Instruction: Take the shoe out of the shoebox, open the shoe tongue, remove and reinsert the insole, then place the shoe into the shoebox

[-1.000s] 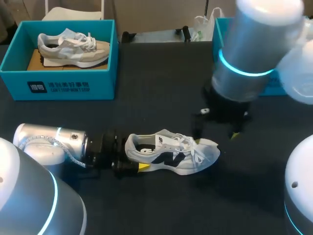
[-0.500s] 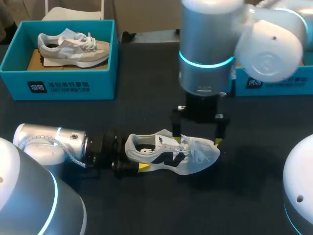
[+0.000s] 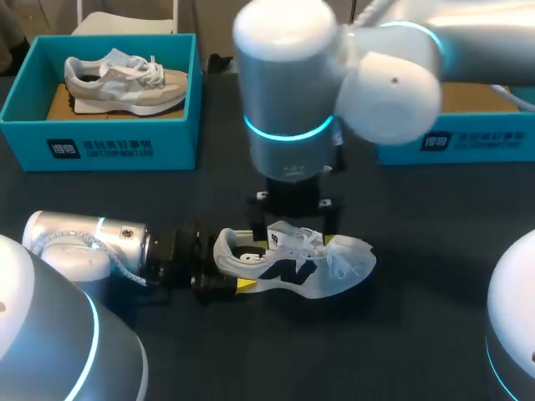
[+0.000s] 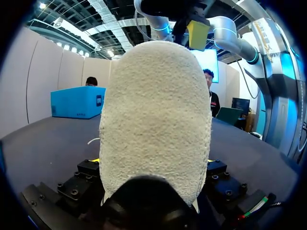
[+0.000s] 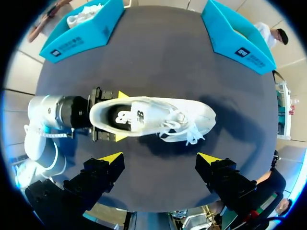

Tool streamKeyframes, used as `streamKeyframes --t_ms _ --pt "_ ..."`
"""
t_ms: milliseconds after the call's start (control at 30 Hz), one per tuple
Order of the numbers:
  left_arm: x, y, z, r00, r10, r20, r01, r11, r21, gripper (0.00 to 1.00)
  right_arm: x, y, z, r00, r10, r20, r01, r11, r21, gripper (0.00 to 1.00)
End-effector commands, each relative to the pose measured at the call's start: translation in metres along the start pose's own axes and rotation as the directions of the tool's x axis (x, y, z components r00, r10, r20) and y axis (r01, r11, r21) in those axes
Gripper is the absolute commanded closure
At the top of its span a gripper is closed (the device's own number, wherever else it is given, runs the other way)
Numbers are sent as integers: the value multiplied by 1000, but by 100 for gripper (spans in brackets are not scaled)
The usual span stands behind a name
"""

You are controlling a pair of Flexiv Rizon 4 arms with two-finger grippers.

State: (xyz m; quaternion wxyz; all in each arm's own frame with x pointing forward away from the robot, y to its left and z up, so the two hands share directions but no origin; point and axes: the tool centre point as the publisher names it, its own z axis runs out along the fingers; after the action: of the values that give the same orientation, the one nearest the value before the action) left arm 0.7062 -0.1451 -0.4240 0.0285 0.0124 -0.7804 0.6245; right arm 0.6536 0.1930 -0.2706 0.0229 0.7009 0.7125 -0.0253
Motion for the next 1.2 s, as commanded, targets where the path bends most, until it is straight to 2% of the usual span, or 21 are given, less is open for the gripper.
streamKeyframes --t_ms 33,567,1200 --pt "0 5 -3 1000 0 3 0 1000 -1 100 28 9 13 990 5 142 -6 1000 11 0" --pt "0 5 -3 1000 0 3 0 1000 -1 100 34 26 46 983 -10 183 11 1000 -2 0" --pt "0 5 -3 1000 0 3 0 1000 -1 100 19 41 68 983 -30 182 39 998 -47 0"
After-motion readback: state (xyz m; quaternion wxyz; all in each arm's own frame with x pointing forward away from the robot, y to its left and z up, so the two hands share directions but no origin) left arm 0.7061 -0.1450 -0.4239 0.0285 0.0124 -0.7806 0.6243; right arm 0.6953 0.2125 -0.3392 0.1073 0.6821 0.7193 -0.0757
